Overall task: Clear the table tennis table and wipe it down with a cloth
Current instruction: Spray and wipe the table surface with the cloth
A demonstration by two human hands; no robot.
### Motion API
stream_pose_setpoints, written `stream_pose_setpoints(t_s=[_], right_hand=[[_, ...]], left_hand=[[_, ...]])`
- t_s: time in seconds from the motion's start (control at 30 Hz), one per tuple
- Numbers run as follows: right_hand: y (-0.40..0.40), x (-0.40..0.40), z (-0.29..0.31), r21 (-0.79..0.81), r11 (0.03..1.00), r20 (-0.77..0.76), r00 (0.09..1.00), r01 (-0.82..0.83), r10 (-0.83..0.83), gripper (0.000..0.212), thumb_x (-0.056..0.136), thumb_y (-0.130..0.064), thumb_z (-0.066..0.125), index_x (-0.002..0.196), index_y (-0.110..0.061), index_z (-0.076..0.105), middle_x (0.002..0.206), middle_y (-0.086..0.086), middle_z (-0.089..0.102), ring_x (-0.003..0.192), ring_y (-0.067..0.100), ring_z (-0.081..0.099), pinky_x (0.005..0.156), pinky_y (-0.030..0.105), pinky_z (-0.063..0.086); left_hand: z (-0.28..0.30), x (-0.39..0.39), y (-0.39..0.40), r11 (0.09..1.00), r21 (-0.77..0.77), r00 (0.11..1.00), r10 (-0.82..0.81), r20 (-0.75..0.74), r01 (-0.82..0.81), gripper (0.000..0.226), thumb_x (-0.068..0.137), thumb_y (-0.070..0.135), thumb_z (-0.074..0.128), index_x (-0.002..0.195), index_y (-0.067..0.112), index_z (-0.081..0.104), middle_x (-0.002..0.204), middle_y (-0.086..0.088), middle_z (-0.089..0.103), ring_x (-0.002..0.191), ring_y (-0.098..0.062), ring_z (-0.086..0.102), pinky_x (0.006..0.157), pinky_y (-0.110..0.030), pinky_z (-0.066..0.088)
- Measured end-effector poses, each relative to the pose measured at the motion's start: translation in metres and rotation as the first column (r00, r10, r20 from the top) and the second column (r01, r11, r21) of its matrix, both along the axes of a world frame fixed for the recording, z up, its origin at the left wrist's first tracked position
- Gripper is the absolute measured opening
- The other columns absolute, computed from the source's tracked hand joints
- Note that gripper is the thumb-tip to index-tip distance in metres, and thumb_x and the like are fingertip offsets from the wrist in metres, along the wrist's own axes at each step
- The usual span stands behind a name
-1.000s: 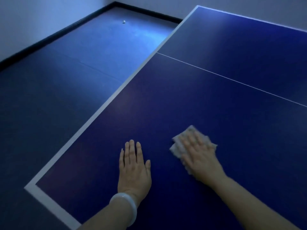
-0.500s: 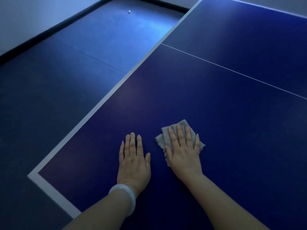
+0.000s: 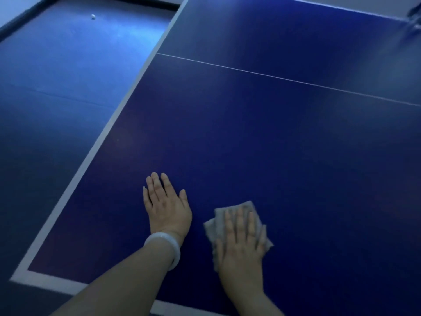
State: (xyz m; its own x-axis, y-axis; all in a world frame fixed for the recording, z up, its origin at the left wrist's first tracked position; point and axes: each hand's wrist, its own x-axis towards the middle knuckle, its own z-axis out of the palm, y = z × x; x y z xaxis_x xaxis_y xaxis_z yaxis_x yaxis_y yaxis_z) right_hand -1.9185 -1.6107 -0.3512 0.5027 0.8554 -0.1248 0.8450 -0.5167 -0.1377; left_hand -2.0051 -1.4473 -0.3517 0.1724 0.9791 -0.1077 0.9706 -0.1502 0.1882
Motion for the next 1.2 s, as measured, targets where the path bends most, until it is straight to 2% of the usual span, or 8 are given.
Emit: stream_pose_setpoints(t_s=[0.17,0.27,0.4,0.63,0.73,0.87,1.03,1.2], right_hand=[[-0.068,-0.002,-0.007,0.016,0.998,0.032,0.997,-0.067,0.067,0.066,0.096,-0.043,0.032,0.156,-0.026,0.013,0.164,0.004,0.006,0.151,0.026,0.007,0.115,0.058,0.014],[-0.121,0.029,-0.003,-0.065,0.964,0.05,0.966,0.256,-0.254,0.063,0.098,-0.047,0.017,0.154,-0.033,-0.009,0.164,-0.001,-0.011,0.15,0.021,-0.012,0.119,0.054,0.003],[-0.143,0.028,0.003,-0.076,0.695,0.0,0.697,0.715,-0.717,0.064,0.101,-0.044,0.022,0.153,-0.03,-0.013,0.162,-0.001,-0.017,0.149,0.022,-0.014,0.119,0.055,0.003],[-0.141,-0.005,-0.002,0.03,0.989,0.033,0.989,0.145,-0.146,0.062,0.098,-0.044,0.034,0.155,-0.024,0.019,0.164,0.001,0.011,0.15,0.023,0.013,0.114,0.054,0.018],[-0.178,0.029,-0.006,0.035,0.959,0.06,0.957,0.281,-0.283,0.061,0.099,-0.048,0.025,0.155,-0.025,0.02,0.163,0.0,0.013,0.15,0.021,0.015,0.115,0.053,0.015],[-0.216,0.058,-0.006,0.086,0.648,-0.044,0.653,0.757,-0.756,0.066,0.095,-0.056,0.011,0.153,-0.025,0.002,0.163,-0.002,-0.005,0.151,0.019,-0.006,0.122,0.047,-0.001],[-0.21,0.068,-0.005,0.176,0.219,-0.354,0.269,0.96,-0.896,0.072,0.101,-0.044,0.035,0.155,-0.017,-0.004,0.163,0.004,-0.015,0.149,0.024,-0.014,0.119,0.037,-0.006],[-0.196,0.082,0.009,0.177,-0.221,-0.637,-0.059,0.959,-0.768,0.076,0.098,-0.031,0.053,0.156,-0.016,0.006,0.162,0.011,0.002,0.139,0.036,0.028,0.111,0.046,0.035]], left_hand=[[0.005,-0.01,-0.001,0.998,-0.026,0.988,-0.05,0.149,0.055,0.073,0.098,0.047,0.03,0.154,0.008,0.004,0.162,-0.013,-0.004,0.149,-0.024,-0.009,0.122,-0.041,-0.006],[0.009,-0.017,0.001,0.994,-0.046,0.961,-0.079,0.265,0.094,0.073,0.097,0.046,0.041,0.155,0.011,0.011,0.162,-0.011,-0.003,0.149,-0.022,-0.01,0.121,-0.039,-0.007],[0.014,-0.023,-0.012,0.966,-0.033,0.931,-0.237,0.276,0.256,0.066,0.098,0.035,0.048,0.153,0.009,0.021,0.162,-0.014,0.004,0.149,-0.026,-0.003,0.122,-0.041,-0.001],[0.012,0.013,-0.124,0.66,0.011,0.647,-0.738,0.192,0.751,0.063,0.102,0.04,0.031,0.155,0.016,0.008,0.162,-0.01,-0.005,0.149,-0.021,-0.012,0.119,-0.035,-0.013],[0.01,0.033,-0.156,0.678,-0.055,0.681,-0.729,0.077,0.733,0.074,0.098,0.055,0.013,0.152,0.011,-0.012,0.159,-0.014,-0.021,0.144,-0.026,-0.027,0.117,-0.041,-0.019],[0.008,0.051,-0.173,0.745,-0.138,0.75,-0.661,-0.025,0.652,0.099,0.076,0.072,-0.015,0.146,0.003,-0.025,0.155,-0.022,-0.028,0.142,-0.035,-0.029,0.115,-0.051,-0.02],[0.006,0.055,-0.173,0.756,-0.171,0.751,-0.651,-0.107,0.632,0.104,0.076,0.078,-0.015,0.145,0.001,-0.025,0.156,-0.024,-0.022,0.144,-0.039,-0.022,0.117,-0.056,-0.011],[0.01,0.06,-0.171,0.746,-0.24,0.736,-0.661,-0.146,0.622,0.098,0.089,0.072,0.013,0.148,0.001,-0.02,0.156,-0.025,-0.023,0.144,-0.04,-0.021,0.117,-0.056,-0.009]])
